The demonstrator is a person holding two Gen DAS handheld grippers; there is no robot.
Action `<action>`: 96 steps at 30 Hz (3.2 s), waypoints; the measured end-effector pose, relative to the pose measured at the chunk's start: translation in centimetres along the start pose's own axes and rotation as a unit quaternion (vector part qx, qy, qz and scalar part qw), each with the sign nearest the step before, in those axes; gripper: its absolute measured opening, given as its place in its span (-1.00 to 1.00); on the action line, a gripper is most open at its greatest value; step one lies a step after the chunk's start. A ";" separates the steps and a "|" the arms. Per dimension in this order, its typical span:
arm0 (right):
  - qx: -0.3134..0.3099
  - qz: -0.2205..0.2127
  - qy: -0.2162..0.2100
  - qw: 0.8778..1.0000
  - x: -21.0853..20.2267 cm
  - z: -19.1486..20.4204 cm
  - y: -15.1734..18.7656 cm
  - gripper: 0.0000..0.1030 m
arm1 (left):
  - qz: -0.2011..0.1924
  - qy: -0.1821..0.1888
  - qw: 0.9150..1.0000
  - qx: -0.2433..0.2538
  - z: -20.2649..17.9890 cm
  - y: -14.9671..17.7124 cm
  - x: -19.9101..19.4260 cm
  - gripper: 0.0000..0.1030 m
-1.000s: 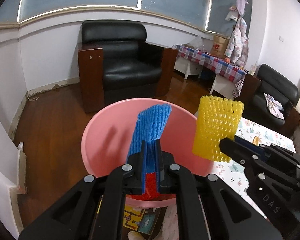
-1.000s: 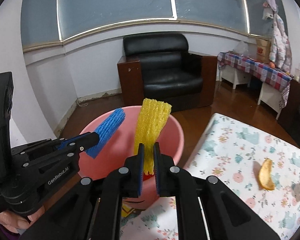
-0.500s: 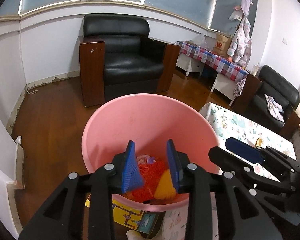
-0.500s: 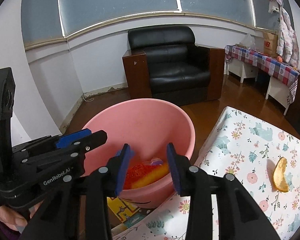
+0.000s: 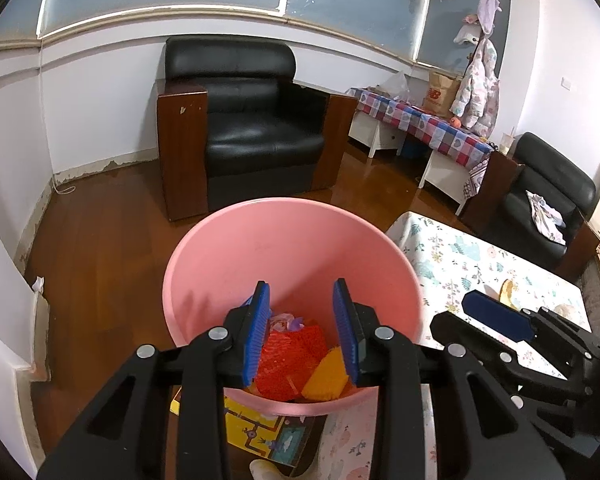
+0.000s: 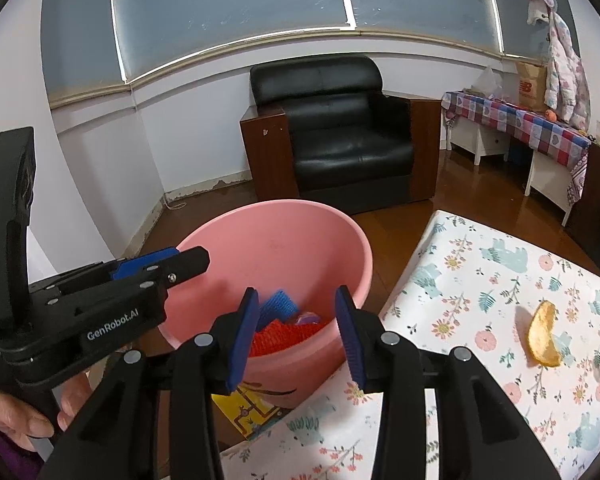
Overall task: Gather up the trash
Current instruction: 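Move the left tool to the yellow peel while the right tool moves over the clear bag, then grasp the yellow peel with the left tool while the right tool grasps the clear bag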
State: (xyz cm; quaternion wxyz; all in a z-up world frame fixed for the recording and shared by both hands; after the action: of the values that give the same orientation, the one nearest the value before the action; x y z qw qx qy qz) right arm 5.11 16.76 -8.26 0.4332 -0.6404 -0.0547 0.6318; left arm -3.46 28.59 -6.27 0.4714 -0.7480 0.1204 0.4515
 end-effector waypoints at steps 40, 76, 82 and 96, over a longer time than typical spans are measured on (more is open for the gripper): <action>0.244 -0.011 0.083 0.966 -10.1 -20.1 10.8 -0.10 | 0.016 0.047 0.994 0.099 -11.0 1.8 0.5 -0.36; 0.503 -0.044 0.085 0.859 -8.9 -38.7 13.2 0.11 | 0.088 0.120 0.970 0.195 -23.9 0.8 9.5 -0.36; 0.472 -0.037 0.099 0.875 -8.2 -39.2 12.9 -0.24 | 0.111 0.123 0.963 0.212 -26.2 1.1 11.8 -0.36; 0.405 -0.039 0.117 0.906 -9.1 -36.6 11.8 -0.33 | 0.137 0.117 0.958 0.224 -28.6 2.7 14.1 -0.52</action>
State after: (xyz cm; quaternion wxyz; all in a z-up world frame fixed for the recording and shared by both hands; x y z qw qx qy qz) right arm 29.07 -13.92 -15.05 0.6830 -0.4765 0.2315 0.5030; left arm 18.98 7.35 -14.76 0.5430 -0.6473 0.3737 0.3827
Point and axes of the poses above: each gripper's, at about its wrist camera, not at the fingertips, and x roughly the way its jaws point, z to its left, y to its underside, the point moved 8 cm from there along x, roughly the way its jaws point, and after that the axes turned 15 degrees about z, right-handed, at the moved point
